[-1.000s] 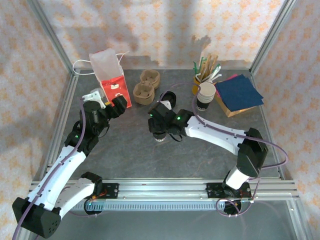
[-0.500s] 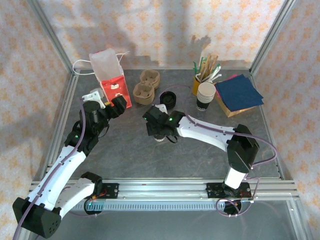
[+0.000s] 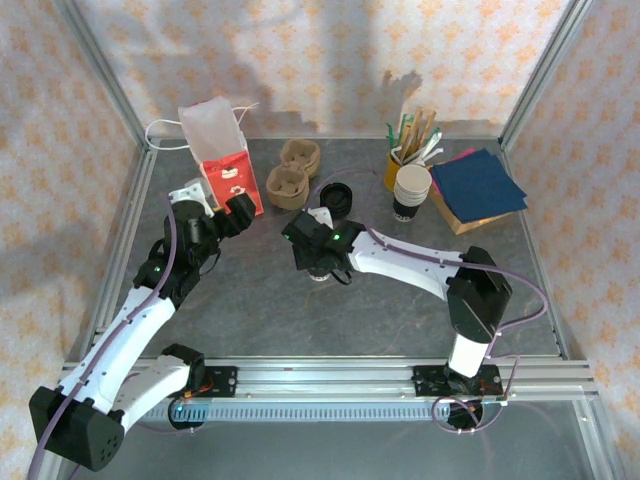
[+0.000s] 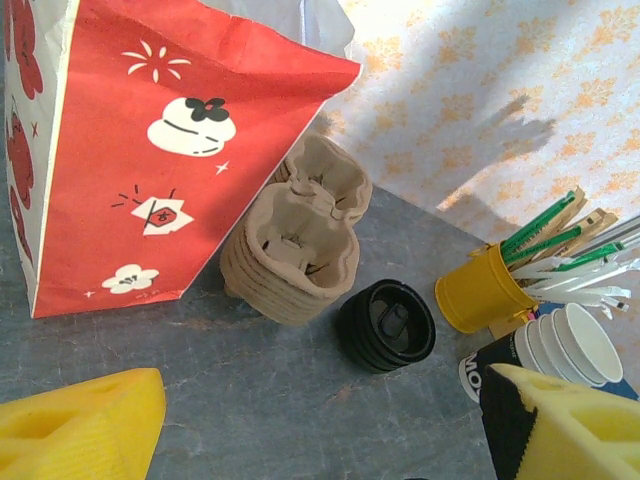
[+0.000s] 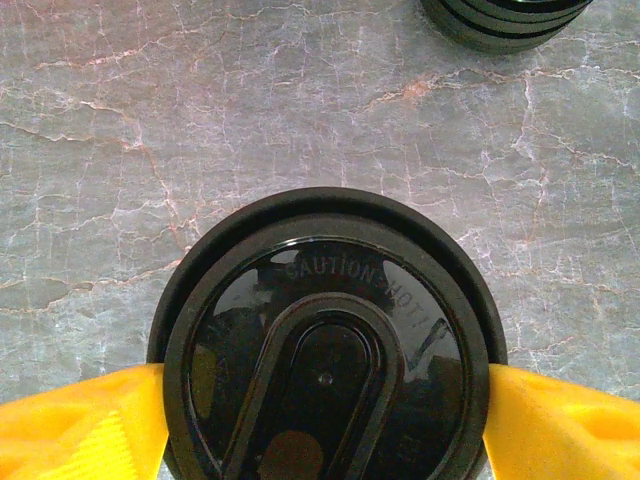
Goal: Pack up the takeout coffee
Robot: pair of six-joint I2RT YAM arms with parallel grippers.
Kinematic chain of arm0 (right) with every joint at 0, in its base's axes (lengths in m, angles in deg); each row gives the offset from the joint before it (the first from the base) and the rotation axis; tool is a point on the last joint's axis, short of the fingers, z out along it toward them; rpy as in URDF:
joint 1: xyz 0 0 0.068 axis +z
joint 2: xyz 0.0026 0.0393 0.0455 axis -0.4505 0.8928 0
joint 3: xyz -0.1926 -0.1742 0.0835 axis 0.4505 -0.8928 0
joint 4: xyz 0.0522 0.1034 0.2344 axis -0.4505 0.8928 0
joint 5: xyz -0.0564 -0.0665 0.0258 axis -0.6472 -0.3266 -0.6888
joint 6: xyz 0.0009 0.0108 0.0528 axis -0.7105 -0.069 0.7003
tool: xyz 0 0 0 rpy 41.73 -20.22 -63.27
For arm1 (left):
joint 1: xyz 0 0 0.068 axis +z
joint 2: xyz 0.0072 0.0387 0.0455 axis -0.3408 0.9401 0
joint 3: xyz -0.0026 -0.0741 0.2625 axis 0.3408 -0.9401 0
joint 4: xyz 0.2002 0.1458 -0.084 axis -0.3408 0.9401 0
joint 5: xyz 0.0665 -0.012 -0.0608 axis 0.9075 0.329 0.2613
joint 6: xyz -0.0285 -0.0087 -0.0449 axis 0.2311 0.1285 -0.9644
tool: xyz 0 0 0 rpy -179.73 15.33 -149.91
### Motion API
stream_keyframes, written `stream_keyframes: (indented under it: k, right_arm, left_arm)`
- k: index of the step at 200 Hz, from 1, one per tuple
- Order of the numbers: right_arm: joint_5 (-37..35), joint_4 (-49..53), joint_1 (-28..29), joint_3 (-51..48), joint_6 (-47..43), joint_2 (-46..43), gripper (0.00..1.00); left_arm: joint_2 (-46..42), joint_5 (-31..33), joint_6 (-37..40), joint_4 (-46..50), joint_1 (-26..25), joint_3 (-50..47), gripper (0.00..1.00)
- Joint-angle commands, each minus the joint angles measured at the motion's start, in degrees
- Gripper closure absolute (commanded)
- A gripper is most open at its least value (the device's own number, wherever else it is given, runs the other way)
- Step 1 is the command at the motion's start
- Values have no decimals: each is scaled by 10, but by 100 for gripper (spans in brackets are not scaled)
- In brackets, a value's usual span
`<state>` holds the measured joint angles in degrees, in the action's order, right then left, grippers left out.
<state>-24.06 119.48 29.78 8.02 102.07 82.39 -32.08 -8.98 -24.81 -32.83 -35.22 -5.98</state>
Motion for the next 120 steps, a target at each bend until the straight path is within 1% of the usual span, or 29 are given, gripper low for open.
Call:
stream_keyframes:
  k: [1, 49, 71, 90, 120]
  right_arm:
    - [-15, 26, 3, 16, -4, 18, 21]
    - [-35, 31, 1, 5, -15, 8, 27]
    - [-46, 33, -10, -14, -11, -4, 28]
    - [-55, 29, -27, -38, -7, -24, 28]
    - [-49, 10, -68, -87, -9, -69, 29]
  left_arm:
    - [-2, -5, 3, 1, 6, -3, 16]
    - [-6, -3, 7, 5, 10, -2, 16]
    - [-4, -4, 6, 4, 11, -2, 16]
    - [-1, -5, 5, 2, 11, -1, 16]
    - [0, -8, 4, 0, 11, -1, 16]
